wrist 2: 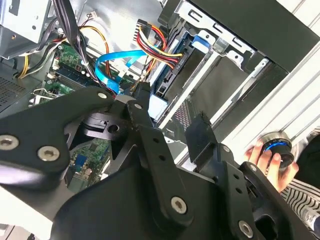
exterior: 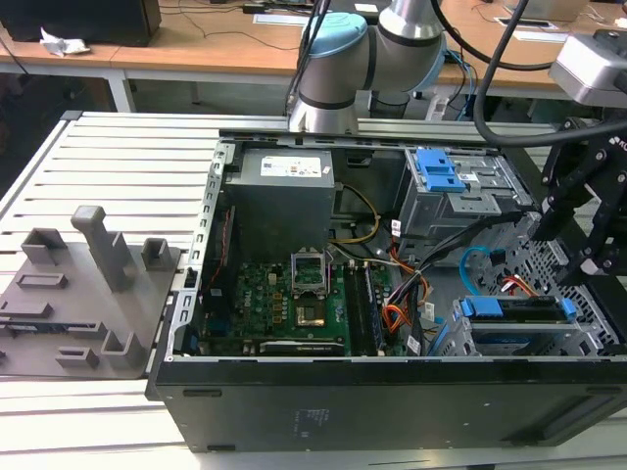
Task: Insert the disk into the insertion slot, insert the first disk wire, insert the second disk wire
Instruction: 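Insert the second disk wire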
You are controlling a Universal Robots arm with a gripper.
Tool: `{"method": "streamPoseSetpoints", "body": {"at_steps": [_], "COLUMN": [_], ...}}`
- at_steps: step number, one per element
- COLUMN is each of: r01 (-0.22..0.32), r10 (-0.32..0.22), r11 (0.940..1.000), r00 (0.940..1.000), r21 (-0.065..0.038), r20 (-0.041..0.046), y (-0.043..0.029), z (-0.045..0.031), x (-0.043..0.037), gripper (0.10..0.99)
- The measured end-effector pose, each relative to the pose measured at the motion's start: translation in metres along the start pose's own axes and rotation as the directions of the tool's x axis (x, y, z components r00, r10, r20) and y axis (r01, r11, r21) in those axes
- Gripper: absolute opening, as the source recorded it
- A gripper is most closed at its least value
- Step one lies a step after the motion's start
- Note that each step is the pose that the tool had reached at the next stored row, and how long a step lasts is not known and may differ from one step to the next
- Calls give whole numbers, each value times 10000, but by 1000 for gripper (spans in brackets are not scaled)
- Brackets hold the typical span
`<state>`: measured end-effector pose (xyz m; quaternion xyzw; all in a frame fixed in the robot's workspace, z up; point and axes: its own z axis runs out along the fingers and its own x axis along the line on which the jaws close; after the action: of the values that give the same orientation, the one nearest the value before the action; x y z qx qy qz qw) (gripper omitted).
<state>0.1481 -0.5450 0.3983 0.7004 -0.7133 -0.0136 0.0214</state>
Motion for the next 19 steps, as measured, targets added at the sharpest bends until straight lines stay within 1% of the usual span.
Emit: {"method": "streamPoseSetpoints", "body": {"at_steps": [3,5,7,9,10,12,14,15,17,19], "r01": [5,58,131,167,212,277,312,354,427,819], "r10": [-5,-58,-131,-167,-212,-277,-312,-354,-427,-819], "r11": [10000,10000,9999,9999,9998,9996,9995,9994,9991,9966], "r00": [10000,10000,9999,9999,9998,9996,9995,9994,9991,9966], "r21": [0,0,1,1,2,3,4,5,6,9], "r20": [1,3,0,0,-3,-5,-9,-9,-14,-34], "y": [1,15,65,99,135,192,224,250,273,275], "z": [4,28,62,89,129,171,198,232,272,312], "x": [-7,-36,-92,-115,-132,-168,-210,-233,-244,-252], "gripper": [557,557,557,557,557,557,557,557,557,557]}}
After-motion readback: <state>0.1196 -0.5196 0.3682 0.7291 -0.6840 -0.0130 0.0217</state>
